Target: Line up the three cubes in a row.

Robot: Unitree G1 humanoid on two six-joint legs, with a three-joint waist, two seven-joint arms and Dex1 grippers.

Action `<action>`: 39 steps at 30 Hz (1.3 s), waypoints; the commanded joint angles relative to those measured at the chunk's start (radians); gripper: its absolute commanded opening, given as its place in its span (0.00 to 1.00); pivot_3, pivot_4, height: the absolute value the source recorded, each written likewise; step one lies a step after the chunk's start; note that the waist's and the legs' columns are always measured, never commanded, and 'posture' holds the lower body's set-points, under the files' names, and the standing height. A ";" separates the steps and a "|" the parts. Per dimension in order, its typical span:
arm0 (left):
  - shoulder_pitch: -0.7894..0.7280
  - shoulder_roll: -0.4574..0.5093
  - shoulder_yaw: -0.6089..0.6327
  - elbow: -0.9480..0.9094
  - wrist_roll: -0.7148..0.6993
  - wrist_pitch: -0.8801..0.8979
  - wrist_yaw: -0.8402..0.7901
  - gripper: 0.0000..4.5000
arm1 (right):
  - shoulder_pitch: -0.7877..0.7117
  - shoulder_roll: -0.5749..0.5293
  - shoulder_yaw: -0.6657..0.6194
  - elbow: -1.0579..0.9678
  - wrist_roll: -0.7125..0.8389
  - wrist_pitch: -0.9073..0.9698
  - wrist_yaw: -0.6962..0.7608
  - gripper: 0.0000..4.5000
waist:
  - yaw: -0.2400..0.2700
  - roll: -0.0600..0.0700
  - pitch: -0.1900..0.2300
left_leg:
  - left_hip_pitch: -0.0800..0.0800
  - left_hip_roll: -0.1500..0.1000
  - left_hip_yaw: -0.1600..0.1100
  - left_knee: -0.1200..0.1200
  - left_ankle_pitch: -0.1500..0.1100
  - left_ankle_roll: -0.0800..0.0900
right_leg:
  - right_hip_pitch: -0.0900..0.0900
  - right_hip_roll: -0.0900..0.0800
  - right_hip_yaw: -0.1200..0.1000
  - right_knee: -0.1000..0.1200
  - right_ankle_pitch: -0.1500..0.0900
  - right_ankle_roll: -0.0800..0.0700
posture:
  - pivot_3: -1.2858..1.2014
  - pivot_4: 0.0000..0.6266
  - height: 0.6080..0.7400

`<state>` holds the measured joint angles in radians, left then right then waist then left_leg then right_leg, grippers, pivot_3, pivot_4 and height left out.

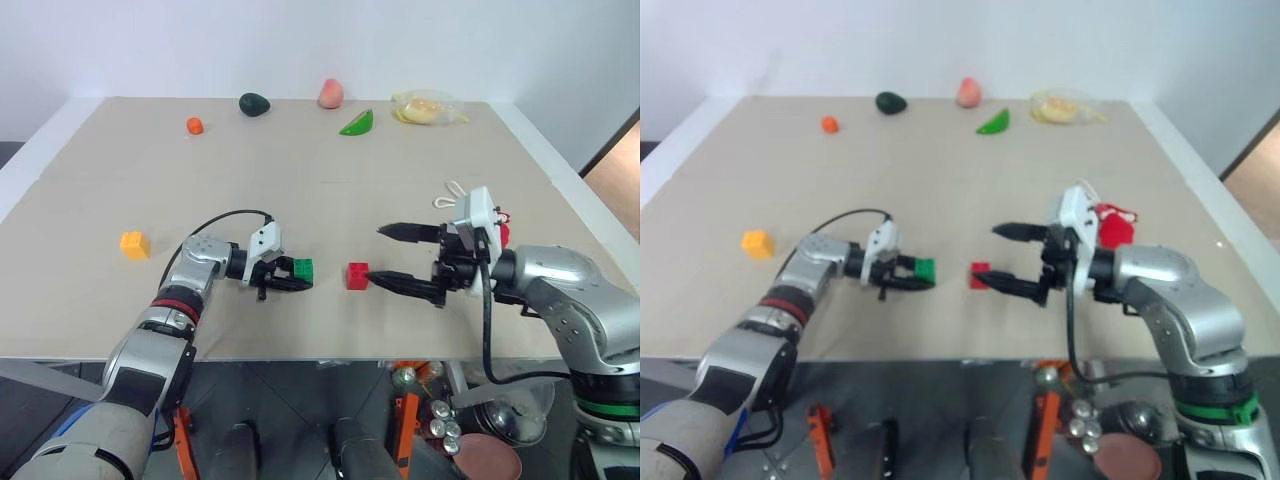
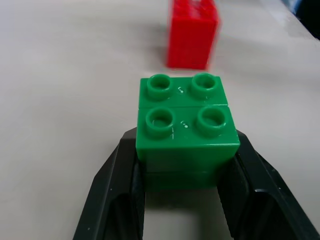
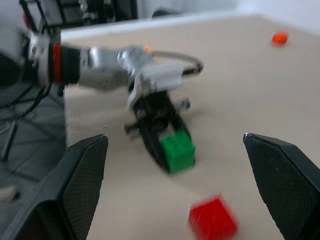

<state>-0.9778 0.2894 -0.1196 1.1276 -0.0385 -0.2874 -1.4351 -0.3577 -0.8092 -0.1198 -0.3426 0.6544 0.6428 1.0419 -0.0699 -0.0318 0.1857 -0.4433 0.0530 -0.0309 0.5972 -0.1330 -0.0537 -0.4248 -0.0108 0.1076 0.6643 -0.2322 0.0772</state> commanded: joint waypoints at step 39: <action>-0.070 -0.019 0.025 0.089 0.033 -0.021 -0.040 0.30 | 0.009 -0.051 -0.006 0.102 -0.060 -0.099 0.069 1.00 | -0.004 0.000 0.000 | 0.001 0.000 0.000 0.004 0.000 0.000 | 0.001 0.000 0.001 0.000 0.001 -0.002 | 0.52 0.24 1.00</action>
<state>-1.0259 0.2791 -0.1032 1.2172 -0.0013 -0.3151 -1.4630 -0.3325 -0.8584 -0.1175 -0.2319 0.5935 0.5591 1.1100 -0.0738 -0.0317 0.1857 -0.4422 0.0527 -0.0309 0.6007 -0.1329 -0.0534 -0.4235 -0.0107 0.1084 0.6644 -0.2313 0.0753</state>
